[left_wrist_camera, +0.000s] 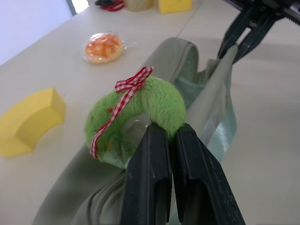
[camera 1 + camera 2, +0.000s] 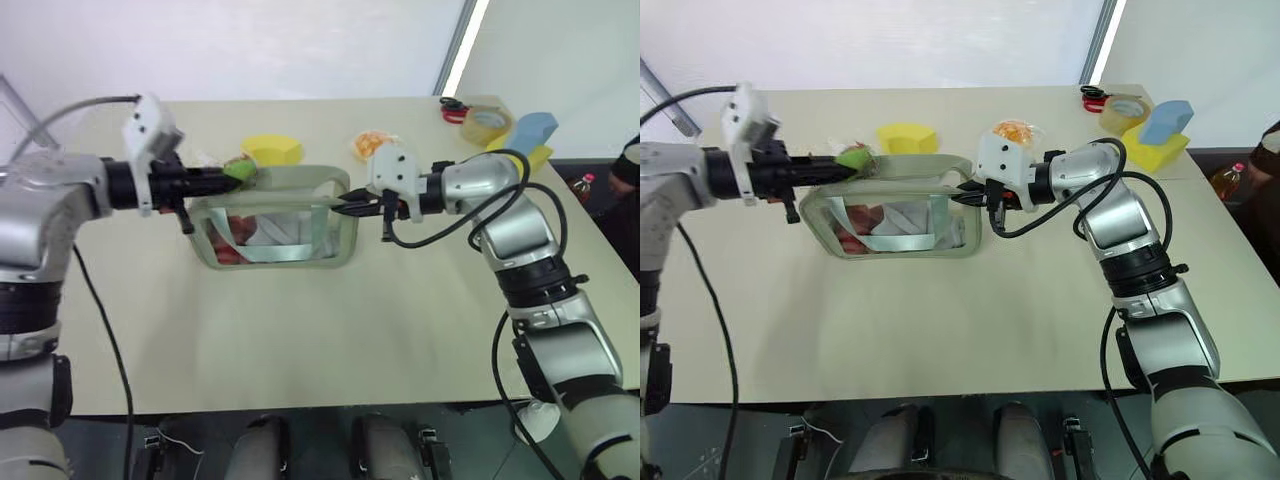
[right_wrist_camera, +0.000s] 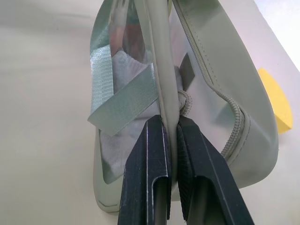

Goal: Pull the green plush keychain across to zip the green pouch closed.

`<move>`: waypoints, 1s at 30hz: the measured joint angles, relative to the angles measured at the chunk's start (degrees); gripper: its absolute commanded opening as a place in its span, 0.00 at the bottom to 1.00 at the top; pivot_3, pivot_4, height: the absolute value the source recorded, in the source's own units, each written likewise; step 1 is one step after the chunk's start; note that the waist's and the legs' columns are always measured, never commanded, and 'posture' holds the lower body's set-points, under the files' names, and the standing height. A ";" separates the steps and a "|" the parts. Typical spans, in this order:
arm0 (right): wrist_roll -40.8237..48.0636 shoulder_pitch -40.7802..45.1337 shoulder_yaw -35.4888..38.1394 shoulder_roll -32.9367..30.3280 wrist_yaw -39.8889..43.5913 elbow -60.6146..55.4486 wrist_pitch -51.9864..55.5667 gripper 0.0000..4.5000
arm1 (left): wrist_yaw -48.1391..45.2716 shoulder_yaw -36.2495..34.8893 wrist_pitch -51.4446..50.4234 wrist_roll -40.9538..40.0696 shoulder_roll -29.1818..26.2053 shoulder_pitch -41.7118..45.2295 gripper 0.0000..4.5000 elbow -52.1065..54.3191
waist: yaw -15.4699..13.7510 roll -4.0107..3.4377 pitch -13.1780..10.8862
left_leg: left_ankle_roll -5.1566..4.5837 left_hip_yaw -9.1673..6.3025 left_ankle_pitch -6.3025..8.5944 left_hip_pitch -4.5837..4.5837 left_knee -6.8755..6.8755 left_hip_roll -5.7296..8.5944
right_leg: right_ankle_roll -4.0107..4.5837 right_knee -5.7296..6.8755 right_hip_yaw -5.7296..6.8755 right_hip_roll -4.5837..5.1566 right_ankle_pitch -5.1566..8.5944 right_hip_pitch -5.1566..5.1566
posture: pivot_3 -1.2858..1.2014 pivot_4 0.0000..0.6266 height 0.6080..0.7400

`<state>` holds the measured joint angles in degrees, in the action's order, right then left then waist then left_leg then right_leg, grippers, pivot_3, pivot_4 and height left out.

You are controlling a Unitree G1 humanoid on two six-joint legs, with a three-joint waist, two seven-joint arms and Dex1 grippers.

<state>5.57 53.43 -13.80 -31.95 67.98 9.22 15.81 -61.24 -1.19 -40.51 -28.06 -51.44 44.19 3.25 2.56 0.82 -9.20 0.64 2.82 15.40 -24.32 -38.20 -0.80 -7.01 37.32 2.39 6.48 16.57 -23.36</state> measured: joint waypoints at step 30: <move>-0.94 2.01 -0.61 1.59 0.14 4.81 -4.00 0.00 | 1.08 -4.72 5.23 4.48 -5.15 -13.06 0.19 -1.31 | -0.17 0.00 0.00 | -0.01 0.01 0.01 0.01 0.01 -0.02 | 0.00 -0.01 -0.03 0.01 0.00 0.02 | 0.52 0.24 1.00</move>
<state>4.63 55.44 -14.41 -30.36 68.11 14.03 11.81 -60.16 -5.90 -35.28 -23.58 -56.59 31.13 1.93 2.39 0.82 -9.20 0.63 2.83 15.40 -24.30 -38.18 -0.82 -7.01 37.32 2.36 6.49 16.58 -23.35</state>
